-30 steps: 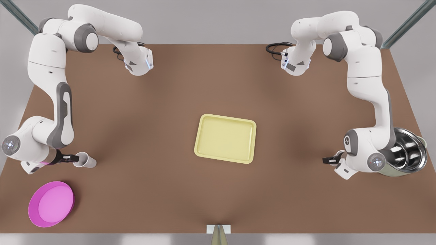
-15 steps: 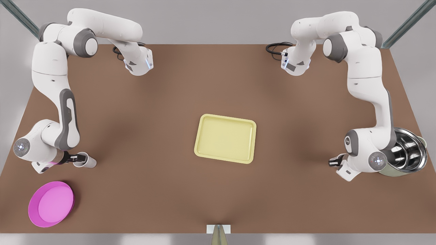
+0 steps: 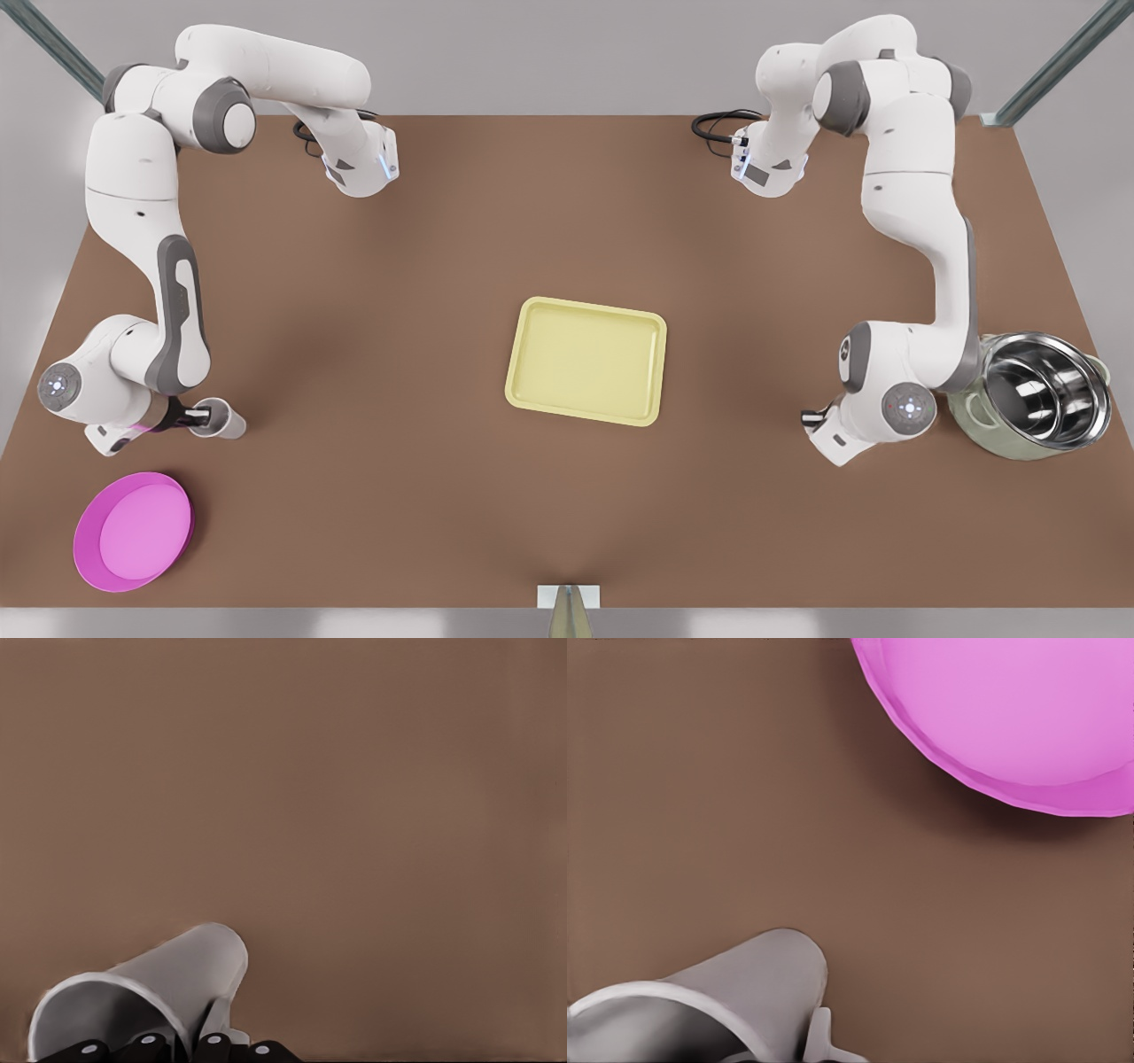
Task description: Use both arms to respectively pick up the white IKEA cups from the middle-left and middle-right positions, then place the white IKEA cups onto the middle-middle tray, ensuring that the cups remain upright and do not tip over
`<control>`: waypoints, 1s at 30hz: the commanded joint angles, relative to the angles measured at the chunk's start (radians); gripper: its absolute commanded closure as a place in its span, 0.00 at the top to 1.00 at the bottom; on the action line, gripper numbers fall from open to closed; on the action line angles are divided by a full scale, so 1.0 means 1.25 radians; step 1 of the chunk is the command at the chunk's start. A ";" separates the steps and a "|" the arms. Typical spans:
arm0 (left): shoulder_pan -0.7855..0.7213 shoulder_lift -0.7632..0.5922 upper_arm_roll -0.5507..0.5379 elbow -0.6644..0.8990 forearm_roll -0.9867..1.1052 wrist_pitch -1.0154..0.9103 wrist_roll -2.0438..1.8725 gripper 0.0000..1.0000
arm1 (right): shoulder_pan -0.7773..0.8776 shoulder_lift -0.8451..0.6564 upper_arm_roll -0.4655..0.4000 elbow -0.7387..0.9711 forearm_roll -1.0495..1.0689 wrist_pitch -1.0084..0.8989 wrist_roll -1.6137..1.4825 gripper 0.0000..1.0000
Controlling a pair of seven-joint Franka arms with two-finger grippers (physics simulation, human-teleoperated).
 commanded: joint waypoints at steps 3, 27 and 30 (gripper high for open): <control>-0.164 -0.002 -0.002 0.043 -0.010 -0.110 -0.382 0.26 | 0.002 -0.020 0.037 0.010 0.002 -0.037 -0.018 0.24; -0.317 0.084 -0.112 0.071 -0.020 0.015 -0.807 1.00 | 0.592 -0.011 0.188 0.098 0.021 0.015 0.966 0.24; -0.313 0.082 -0.112 0.071 -0.020 0.003 -0.806 1.00 | 0.596 0.002 0.188 0.092 0.016 0.036 0.968 0.24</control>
